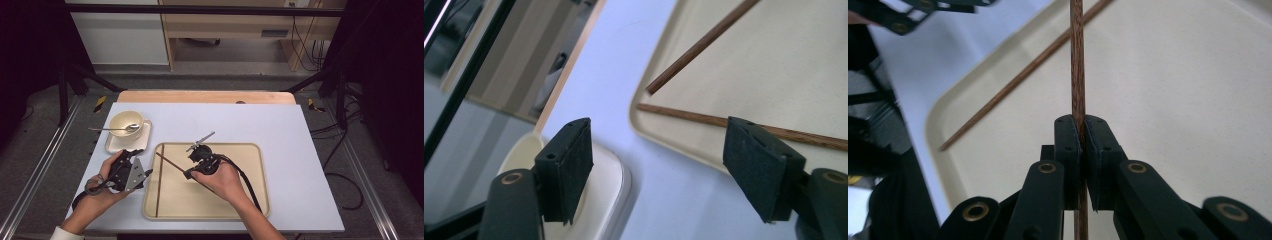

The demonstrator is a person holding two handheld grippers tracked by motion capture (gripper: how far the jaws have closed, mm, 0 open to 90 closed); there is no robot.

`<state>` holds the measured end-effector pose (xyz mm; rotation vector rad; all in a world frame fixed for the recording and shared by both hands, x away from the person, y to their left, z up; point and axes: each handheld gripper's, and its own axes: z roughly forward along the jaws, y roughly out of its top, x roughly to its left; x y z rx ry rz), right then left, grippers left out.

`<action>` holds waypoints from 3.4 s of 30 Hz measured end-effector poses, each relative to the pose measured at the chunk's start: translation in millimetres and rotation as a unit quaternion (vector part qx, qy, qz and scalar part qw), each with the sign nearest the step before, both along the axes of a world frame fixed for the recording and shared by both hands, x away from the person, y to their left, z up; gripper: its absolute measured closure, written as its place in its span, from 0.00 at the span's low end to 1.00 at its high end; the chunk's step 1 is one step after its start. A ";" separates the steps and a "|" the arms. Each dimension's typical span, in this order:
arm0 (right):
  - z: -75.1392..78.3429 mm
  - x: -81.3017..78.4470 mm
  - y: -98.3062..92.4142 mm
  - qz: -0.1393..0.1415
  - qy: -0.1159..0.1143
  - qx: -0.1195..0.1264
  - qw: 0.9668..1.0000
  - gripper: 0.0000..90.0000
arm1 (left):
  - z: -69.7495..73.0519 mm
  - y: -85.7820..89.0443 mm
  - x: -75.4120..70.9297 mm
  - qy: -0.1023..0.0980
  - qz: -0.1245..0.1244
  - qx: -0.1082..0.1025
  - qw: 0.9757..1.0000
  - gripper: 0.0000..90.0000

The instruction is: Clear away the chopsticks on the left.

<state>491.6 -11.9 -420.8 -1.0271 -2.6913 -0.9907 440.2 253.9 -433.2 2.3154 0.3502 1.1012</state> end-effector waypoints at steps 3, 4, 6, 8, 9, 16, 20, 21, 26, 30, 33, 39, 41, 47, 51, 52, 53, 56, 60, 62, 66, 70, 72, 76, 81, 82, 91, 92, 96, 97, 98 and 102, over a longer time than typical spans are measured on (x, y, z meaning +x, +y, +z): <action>-6.8 1.3 1.9 -0.020 0.001 -0.005 1.000 0.95 | -4.0 9.3 -7.4 0.005 0.041 -0.058 0.997 0.29; -8.7 2.3 2.2 -0.027 0.002 -0.004 1.000 0.95 | -6.1 12.0 -9.9 0.007 0.055 -0.080 0.995 0.29; -12.6 5.1 2.9 -0.039 0.004 -0.005 0.999 0.95 | -9.9 17.1 -14.9 0.008 0.078 -0.110 0.991 0.29; -15.8 8.3 3.9 -0.048 0.006 -0.004 0.999 0.95 | -13.0 22.2 -19.5 0.015 0.104 -0.139 0.985 0.29; -16.6 9.8 4.5 -0.056 0.008 -0.004 0.998 0.95 | -14.2 24.8 -22.1 0.014 0.117 -0.148 0.982 0.28; -24.3 20.0 7.4 -0.079 0.017 -0.006 0.997 0.95 | -21.3 44.2 -36.0 0.019 0.182 -0.236 0.954 0.26; -28.2 23.7 9.8 -0.090 0.027 -0.006 0.996 0.95 | -22.5 48.4 -37.8 0.016 0.193 -0.248 0.949 0.26; -28.9 24.2 10.6 -0.092 0.027 -0.007 0.995 0.95 | -22.7 48.7 -37.8 0.014 0.194 -0.248 0.949 0.25; -31.2 27.7 14.6 -0.105 0.034 -0.013 0.994 0.95 | -23.3 48.3 -37.5 0.013 0.194 -0.249 0.949 0.26; -32.3 30.2 18.2 -0.107 0.034 -0.014 0.994 0.95 | -22.9 47.9 -37.9 0.010 0.194 -0.249 0.949 0.26; -33.7 31.0 21.4 -0.108 0.037 -0.017 0.993 0.95 | -23.1 47.7 -37.9 0.010 0.193 -0.248 0.949 0.26; -35.5 31.5 22.2 -0.105 0.031 -0.016 0.994 0.92 | -22.8 48.8 -38.1 0.006 0.195 -0.249 0.949 0.26; -35.6 31.7 21.3 -0.105 0.030 -0.014 0.994 0.91 | -22.5 49.5 -38.2 0.004 0.197 -0.250 0.948 0.26; -31.5 30.3 17.5 -0.105 0.022 0.001 0.994 0.94 | -22.0 51.2 -38.2 -0.004 0.203 -0.251 0.946 0.27; -30.5 28.4 16.9 -0.100 0.020 0.003 0.995 0.95 | -22.0 50.9 -38.7 -0.004 0.201 -0.250 0.947 0.27; -30.6 27.9 17.3 -0.099 0.017 0.004 0.995 0.96 | -22.1 50.6 -38.7 -0.004 0.200 -0.250 0.947 0.27; -30.0 27.0 18.2 -0.101 0.018 0.003 0.995 0.97 | -22.0 50.5 -38.7 -0.005 0.200 -0.249 0.947 0.27; -28.4 25.2 16.9 -0.098 0.010 0.006 0.995 1.00 | -22.0 51.1 -39.2 -0.007 0.201 -0.248 0.948 0.27; -24.9 23.0 7.7 -0.099 0.007 0.010 0.995 1.00 | -22.0 51.7 -39.9 -0.008 0.202 -0.247 0.948 0.28; -24.1 20.9 1.5 -0.101 0.011 0.011 0.995 1.00 | -22.1 51.3 -40.0 -0.009 0.201 -0.246 0.948 0.28; -25.3 16.8 -10.6 -0.098 0.008 0.014 0.995 1.00 | -22.6 50.1 -40.0 -0.009 0.200 -0.243 0.949 0.28; -29.3 14.9 -19.9 -0.099 0.007 0.011 0.995 1.00 | -22.6 50.5 -40.3 -0.010 0.201 -0.242 0.949 0.28; -31.4 14.2 -22.7 -0.102 0.013 0.011 0.995 1.00 | -22.5 51.2 -40.3 -0.010 0.202 -0.243 0.949 0.28; -34.5 13.8 -26.2 -0.106 0.016 0.011 0.994 1.00 | -22.7 51.8 -40.4 -0.010 0.203 -0.244 0.948 0.28; -38.5 15.2 -28.1 -0.106 0.017 0.006 0.994 1.00 | -22.5 51.6 -40.6 -0.010 0.202 -0.243 0.949 0.28; -38.7 15.2 -28.2 -0.108 0.020 0.005 0.994 1.00 | -22.5 51.4 -40.6 -0.010 0.201 -0.243 0.949 0.28; -42.2 8.1 -17.6 -0.085 0.031 0.011 0.996 1.00 | -22.6 51.5 -40.5 -0.010 0.202 -0.242 0.949 0.29; -42.1 6.9 -15.6 -0.081 0.033 0.014 0.996 1.00 | -22.8 51.4 -40.4 -0.009 0.201 -0.242 0.949 0.28; -42.7 3.5 -7.5 -0.071 0.034 0.017 0.997 1.00 | -22.5 51.0 -40.5 -0.010 0.200 -0.241 0.950 0.29; -43.1 2.5 -5.4 -0.069 0.037 0.020 0.997 1.00 | -22.7 51.0 -40.5 -0.010 0.200 -0.240 0.950 0.29; -43.4 2.2 -4.2 -0.067 0.038 0.019 0.997 1.00 | -22.8 51.0 -40.3 -0.009 0.200 -0.241 0.950 0.29; -45.1 -1.0 2.5 -0.058 0.040 0.022 0.997 1.00 | -22.4 51.4 -40.5 -0.010 0.200 -0.240 0.950 0.29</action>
